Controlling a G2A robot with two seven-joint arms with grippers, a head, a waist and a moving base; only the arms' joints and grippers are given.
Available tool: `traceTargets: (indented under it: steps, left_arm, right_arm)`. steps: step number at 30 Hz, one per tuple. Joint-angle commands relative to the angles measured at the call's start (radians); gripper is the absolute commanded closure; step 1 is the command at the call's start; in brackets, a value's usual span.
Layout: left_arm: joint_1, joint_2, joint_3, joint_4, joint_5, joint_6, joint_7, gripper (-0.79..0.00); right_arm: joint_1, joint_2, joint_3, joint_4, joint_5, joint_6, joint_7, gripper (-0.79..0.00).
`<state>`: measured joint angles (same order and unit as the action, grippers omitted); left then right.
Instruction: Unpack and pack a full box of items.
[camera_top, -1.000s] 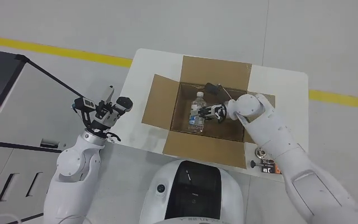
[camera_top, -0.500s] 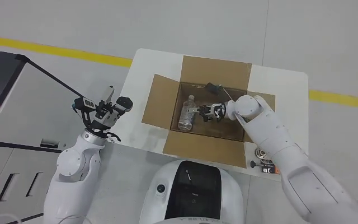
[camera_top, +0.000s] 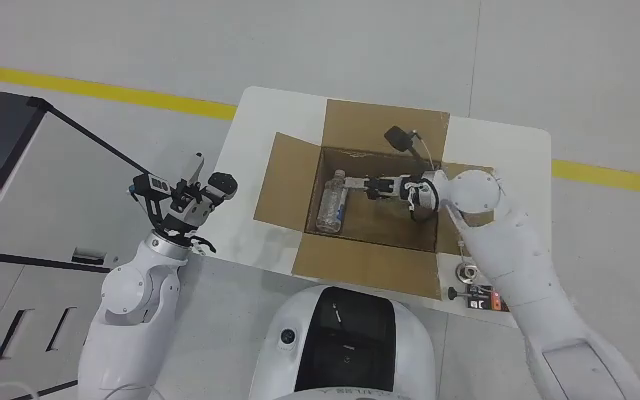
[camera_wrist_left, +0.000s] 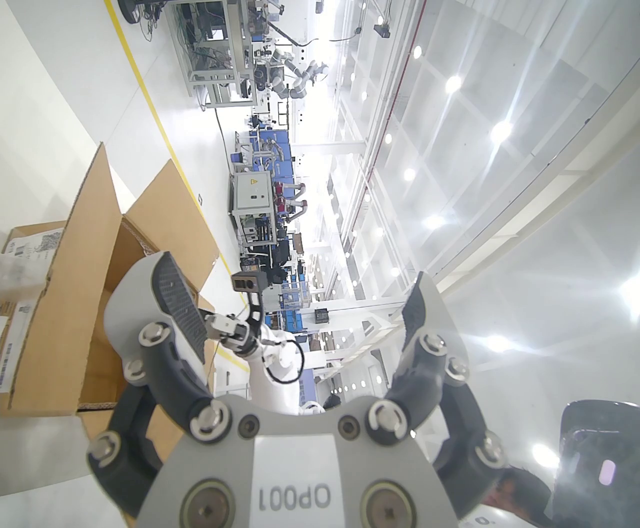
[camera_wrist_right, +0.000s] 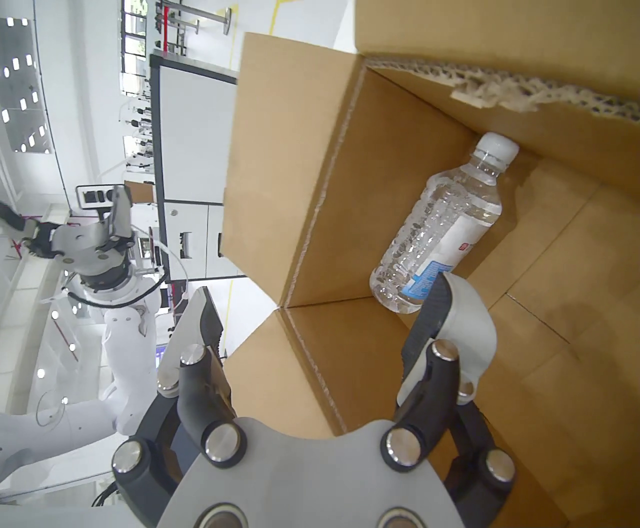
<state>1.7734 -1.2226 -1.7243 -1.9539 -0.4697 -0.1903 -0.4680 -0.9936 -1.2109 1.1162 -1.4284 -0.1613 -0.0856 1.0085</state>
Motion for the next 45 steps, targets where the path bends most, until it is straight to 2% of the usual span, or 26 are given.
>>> traceTargets:
  steps: [1, 6, 9, 15, 19, 22, 24, 26, 33, 35, 36, 37, 40, 45]
  left_arm:
    - [0.0, 0.0, 0.0, 0.0, 0.0, 0.0, 0.0, -0.785]
    - [0.0, 0.0, 0.0, 0.0, 0.0, 0.0, 0.0, -0.785]
    - [0.0, 0.0, 0.0, 0.0, 0.0, 0.0, 0.0, -0.785]
    - [0.0, 0.0, 0.0, 0.0, 0.0, 0.0, 0.0, -0.785]
    - [0.0, 0.0, 0.0, 0.0, 0.0, 0.0, 0.0, -0.785]
    - [0.0, 0.0, 0.0, 0.0, 0.0, 0.0, 0.0, -0.785]
    - [0.0, 0.0, 0.0, 0.0, 0.0, 0.0, 0.0, -0.785]
    - [0.0, 0.0, 0.0, 0.0, 0.0, 0.0, 0.0, -0.785]
    - [0.0, 0.0, 0.0, 0.0, 0.0, 0.0, 0.0, -0.785]
    - [0.0, 0.0, 0.0, 0.0, 0.0, 0.0, 0.0, -0.785]
    - [0.0, 0.0, 0.0, 0.0, 0.0, 0.0, 0.0, -0.785]
    - [0.0, 0.0, 0.0, 0.0, 0.0, 0.0, 0.0, -0.785]
    - [0.0, 0.0, 0.0, 0.0, 0.0, 0.0, 0.0, -0.785]
    - [0.0, 0.0, 0.0, 0.0, 0.0, 0.0, 0.0, -0.785]
  right_arm:
    - [-0.088, 0.025, 0.096, -0.21, -0.046, 0.015, 0.004, -0.736]
    - [-0.325, 0.073, 0.371, -0.603, -0.191, 0.014, -0.053, -0.785]
    - [-0.477, 0.089, 0.567, -0.744, -0.271, 0.013, -0.087, -0.785]
    - [-0.804, 0.086, 0.974, -0.844, -0.336, -0.014, -0.222, -0.785]
    - [-1.057, 0.055, 1.122, -0.811, -0.316, -0.071, -0.358, -0.785]
    - [-1.248, 0.023, 1.121, -0.814, -0.344, -0.055, -0.476, -0.785]
    - [-1.353, 0.003, 1.053, -0.825, -0.416, -0.001, -0.552, -0.785]
    - [-1.356, -0.007, 0.96, -0.821, -0.433, 0.0, -0.555, -0.785]
    - [-1.356, -0.007, 0.96, -0.821, -0.433, 0.0, -0.555, -0.785]
    - [-1.35, -0.005, 0.953, -0.822, -0.434, -0.027, -0.535, -0.785]
    - [-1.35, -0.003, 0.956, -0.827, -0.451, -0.046, -0.513, -0.622]
    - [-1.353, -0.002, 0.968, -0.824, -0.498, -0.038, -0.509, -0.517]
    - [-1.356, -0.006, 0.967, -0.794, -0.604, -0.02, -0.489, -0.391]
    - [-1.356, -0.013, 0.982, -0.745, -0.698, 0.07, -0.347, -0.376]
